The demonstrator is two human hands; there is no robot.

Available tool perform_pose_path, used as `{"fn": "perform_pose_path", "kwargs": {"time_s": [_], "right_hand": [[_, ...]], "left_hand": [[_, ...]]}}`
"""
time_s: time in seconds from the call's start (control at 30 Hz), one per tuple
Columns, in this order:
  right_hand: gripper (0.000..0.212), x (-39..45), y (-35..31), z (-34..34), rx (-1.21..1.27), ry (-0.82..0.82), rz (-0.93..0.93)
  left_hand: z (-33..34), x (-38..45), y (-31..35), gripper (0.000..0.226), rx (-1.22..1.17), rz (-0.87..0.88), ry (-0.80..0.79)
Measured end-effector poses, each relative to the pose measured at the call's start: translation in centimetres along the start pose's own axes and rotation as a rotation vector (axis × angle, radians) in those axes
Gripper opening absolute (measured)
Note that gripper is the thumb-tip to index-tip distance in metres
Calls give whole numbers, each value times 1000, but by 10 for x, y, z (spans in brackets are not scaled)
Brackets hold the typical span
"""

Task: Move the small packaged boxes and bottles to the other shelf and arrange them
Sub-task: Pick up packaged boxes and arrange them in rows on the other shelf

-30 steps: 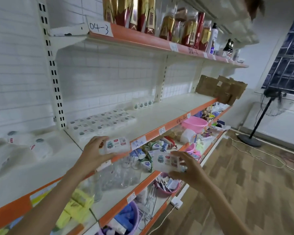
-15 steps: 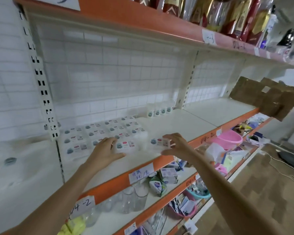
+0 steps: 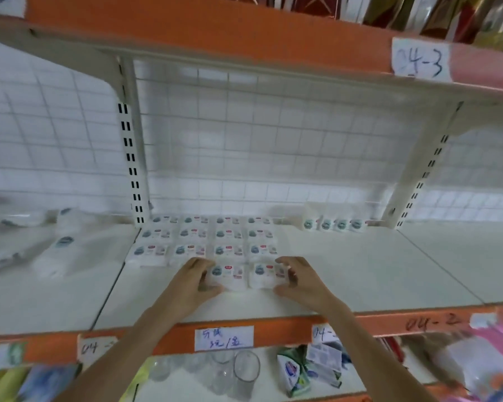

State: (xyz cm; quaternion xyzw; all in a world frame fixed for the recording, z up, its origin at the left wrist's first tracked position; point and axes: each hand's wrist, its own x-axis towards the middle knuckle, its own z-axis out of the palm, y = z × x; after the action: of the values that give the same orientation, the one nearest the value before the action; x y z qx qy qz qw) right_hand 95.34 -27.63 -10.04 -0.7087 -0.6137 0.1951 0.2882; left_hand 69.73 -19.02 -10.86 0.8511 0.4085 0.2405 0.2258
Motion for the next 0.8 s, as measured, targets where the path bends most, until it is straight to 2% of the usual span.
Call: {"fn": "perform_pose_path", "kwargs": {"time_s": [0.17,0.4,0.8], "right_hand": [[50,2,8,4,19,62,-90],[46,0,8,7,21,97,-139],[47,-5,3,7,-107,117,-158]], "left_hand": [[6,-4,8,42,52,-78,95],[6,-8,17,25,177,-10,99],[9,-6,14,32,122,7,132]]}}
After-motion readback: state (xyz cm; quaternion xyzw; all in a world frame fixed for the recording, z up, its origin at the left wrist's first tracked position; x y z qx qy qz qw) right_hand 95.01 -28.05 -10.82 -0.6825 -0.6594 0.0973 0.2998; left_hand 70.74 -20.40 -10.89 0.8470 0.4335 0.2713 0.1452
